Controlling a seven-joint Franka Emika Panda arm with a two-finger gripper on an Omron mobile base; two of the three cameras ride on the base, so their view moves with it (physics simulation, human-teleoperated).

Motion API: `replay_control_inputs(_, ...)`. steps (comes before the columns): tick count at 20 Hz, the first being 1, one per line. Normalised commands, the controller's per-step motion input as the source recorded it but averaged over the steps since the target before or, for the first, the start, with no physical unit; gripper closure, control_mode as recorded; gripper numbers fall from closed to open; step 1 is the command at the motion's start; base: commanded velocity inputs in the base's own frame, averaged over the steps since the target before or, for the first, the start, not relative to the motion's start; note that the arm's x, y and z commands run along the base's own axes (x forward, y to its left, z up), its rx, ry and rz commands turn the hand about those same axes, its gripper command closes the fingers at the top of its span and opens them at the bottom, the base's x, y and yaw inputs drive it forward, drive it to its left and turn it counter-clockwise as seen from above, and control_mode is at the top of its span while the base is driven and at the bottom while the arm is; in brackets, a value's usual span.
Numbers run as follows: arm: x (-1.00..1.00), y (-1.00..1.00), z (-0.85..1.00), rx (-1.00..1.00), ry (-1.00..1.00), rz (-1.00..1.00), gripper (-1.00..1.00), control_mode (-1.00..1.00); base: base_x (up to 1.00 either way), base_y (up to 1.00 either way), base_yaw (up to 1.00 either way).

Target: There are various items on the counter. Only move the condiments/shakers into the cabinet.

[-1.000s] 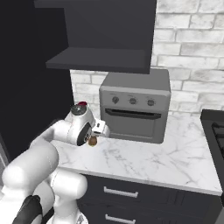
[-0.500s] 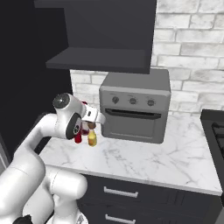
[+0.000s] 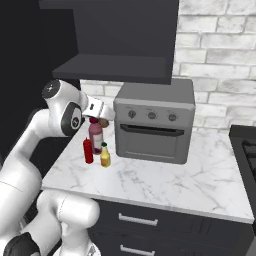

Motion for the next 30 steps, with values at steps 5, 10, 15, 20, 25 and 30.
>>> replay_control_inputs(5,0.0,-0.06,1.0,0.02,0.07,-0.05,1.0,-1.0,0.0,0.0,0.0)
replay_control_inputs(10,0.0,-0.2,1.0,0.01,0.04,-0.05,1.0,-1.0,0.0,0.0,0.0)
replay_control_inputs(15,-0.03,0.0,0.13,0.0,-0.04,0.01,1.0,-1.0,0.0,0.0,0.0)
replay_control_inputs(20,0.0,0.0,0.02,0.0,0.0,0.31,1.0,-1.0,0.0,0.0,0.0)
replay_control_inputs(25,0.0,0.0,0.0,0.0,-0.03,0.2,1.0,-1.0,0.0,0.0,0.0)
replay_control_inputs(30,0.14,0.0,0.0,0.0,-0.06,0.0,1.0,-1.0,0.0,0.0,0.0)
